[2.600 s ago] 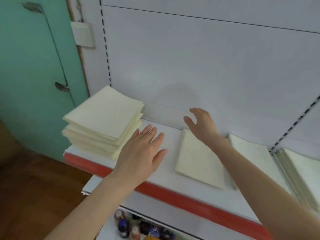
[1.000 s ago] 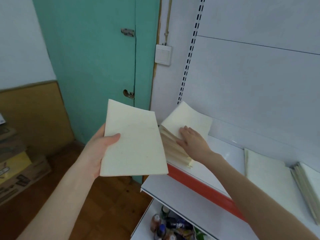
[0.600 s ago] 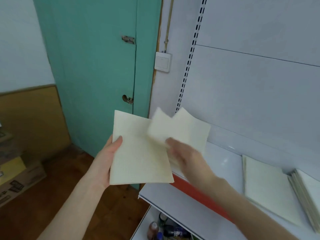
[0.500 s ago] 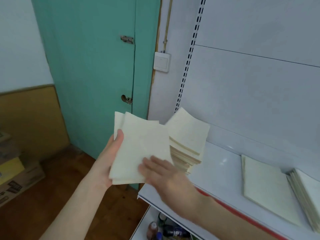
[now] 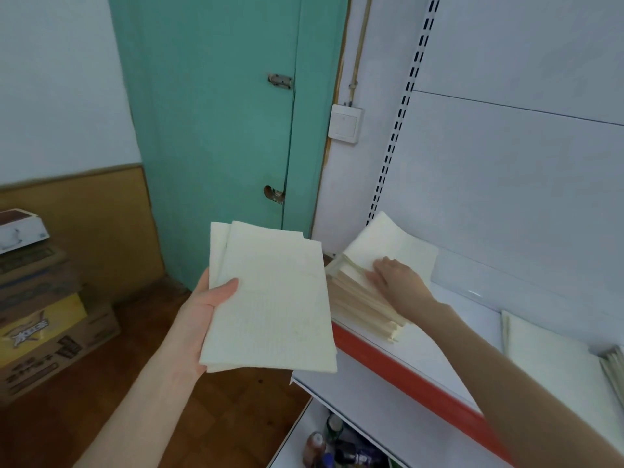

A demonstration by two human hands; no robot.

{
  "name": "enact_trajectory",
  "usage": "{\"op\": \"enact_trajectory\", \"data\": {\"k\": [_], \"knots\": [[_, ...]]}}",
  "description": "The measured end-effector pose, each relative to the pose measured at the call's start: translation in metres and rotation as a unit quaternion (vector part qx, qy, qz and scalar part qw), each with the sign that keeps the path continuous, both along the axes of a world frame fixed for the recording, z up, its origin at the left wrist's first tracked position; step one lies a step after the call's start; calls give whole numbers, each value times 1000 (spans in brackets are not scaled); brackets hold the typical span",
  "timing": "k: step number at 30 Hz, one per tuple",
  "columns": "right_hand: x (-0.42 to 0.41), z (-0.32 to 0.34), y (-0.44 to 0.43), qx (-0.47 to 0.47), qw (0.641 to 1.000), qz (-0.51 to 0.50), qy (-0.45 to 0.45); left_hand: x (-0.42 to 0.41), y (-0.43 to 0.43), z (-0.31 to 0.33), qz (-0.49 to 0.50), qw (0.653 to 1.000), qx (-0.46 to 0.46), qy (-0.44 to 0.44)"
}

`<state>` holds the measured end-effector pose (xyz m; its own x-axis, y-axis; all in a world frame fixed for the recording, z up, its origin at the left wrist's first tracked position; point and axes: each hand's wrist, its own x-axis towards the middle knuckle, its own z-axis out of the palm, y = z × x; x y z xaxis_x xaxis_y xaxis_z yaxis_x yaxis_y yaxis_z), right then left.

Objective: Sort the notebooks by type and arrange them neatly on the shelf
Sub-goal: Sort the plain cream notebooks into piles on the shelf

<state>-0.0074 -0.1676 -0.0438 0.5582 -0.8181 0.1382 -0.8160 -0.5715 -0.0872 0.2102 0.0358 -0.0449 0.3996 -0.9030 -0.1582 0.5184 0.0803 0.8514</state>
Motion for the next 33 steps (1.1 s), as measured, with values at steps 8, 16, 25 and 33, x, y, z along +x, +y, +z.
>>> {"op": "enact_trajectory", "data": {"k": [8, 16, 25, 33], "knots": [[-9, 13, 27, 30, 981, -23, -189, -3, 2, 1, 7, 1000, -6, 9], [25, 1, 134, -183, 944, 204, -183, -17, 0, 5, -9, 1000, -8, -25], [30, -1, 169, -5, 935, 222, -275, -5, 19, 2, 13, 998, -34, -46], [-5, 26, 167, 295, 745, -132, -584, -36, -3, 17, -64, 991, -108, -50]]}}
